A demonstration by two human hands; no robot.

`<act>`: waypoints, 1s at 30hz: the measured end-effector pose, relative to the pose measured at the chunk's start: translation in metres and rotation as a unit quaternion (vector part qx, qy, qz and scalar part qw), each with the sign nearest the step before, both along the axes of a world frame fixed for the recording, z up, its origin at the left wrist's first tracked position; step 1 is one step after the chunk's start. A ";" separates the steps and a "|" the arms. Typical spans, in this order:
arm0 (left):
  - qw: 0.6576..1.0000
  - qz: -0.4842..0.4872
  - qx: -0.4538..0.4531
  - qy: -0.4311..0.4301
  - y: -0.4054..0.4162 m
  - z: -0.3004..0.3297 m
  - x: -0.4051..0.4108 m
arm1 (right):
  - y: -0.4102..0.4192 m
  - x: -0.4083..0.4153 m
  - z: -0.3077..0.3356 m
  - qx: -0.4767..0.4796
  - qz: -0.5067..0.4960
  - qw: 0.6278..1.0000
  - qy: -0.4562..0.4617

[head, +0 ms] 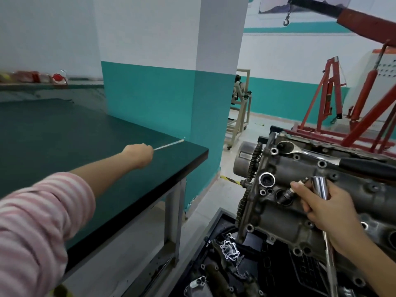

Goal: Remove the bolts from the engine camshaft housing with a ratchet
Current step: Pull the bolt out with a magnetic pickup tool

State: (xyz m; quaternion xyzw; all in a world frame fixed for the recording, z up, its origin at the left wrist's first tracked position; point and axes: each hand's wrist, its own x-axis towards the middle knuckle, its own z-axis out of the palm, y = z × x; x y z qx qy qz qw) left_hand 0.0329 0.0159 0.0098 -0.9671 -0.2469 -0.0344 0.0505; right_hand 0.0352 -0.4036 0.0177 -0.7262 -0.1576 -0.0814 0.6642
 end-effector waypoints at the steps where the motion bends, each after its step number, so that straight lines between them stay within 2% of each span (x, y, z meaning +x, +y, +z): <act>1: 1.000 0.007 0.003 -0.004 0.003 -0.009 0.004 | 0.000 0.000 0.000 0.001 0.000 1.000 -0.003; 6: 0.998 0.034 -0.034 -0.030 0.010 -0.045 0.020 | 0.000 0.004 -0.004 0.008 -0.007 1.000 -0.010; 8: 0.997 0.043 -0.015 -0.059 0.013 -0.053 0.023 | 0.000 0.005 -0.005 0.012 -0.010 1.000 -0.009; 10: 0.997 0.049 -0.007 -0.053 0.016 -0.057 0.024 | 0.000 0.006 -0.006 0.013 -0.009 1.000 -0.010; 13: 0.995 0.056 -0.062 -0.048 0.020 -0.060 0.025 | 0.001 0.005 -0.005 0.015 -0.008 1.000 -0.006; 16: 0.984 0.003 -0.090 -0.152 0.008 -0.053 0.022 | 0.002 0.002 -0.002 0.025 -0.003 1.000 0.006; 18: 0.957 -0.076 -0.100 -0.263 -0.019 -0.039 0.018 | 0.001 -0.001 0.000 0.025 0.007 1.000 0.011; 21: 0.888 -0.205 -0.136 -0.389 -0.083 -0.002 0.007 | 0.000 -0.005 0.006 0.017 0.032 0.999 0.024; 23: 0.832 -0.316 -0.156 -0.430 -0.134 0.026 -0.008 | -0.001 -0.007 0.010 0.012 0.043 0.998 0.036; 26: 0.745 -0.481 -0.169 -0.430 -0.203 0.055 -0.038 | -0.001 -0.012 0.018 0.008 0.053 0.998 0.036; 27: 0.731 -0.513 -0.173 -0.415 -0.223 0.059 -0.045 | -0.001 -0.013 0.022 0.012 0.056 0.998 0.032; 28: 0.732 -0.528 -0.182 -0.390 -0.239 0.061 -0.050 | 0.000 -0.014 0.028 0.018 0.058 0.998 0.028; 30: 0.772 -0.507 -0.217 -0.318 -0.263 0.061 -0.052 | 0.002 -0.016 0.042 0.031 0.066 0.997 0.028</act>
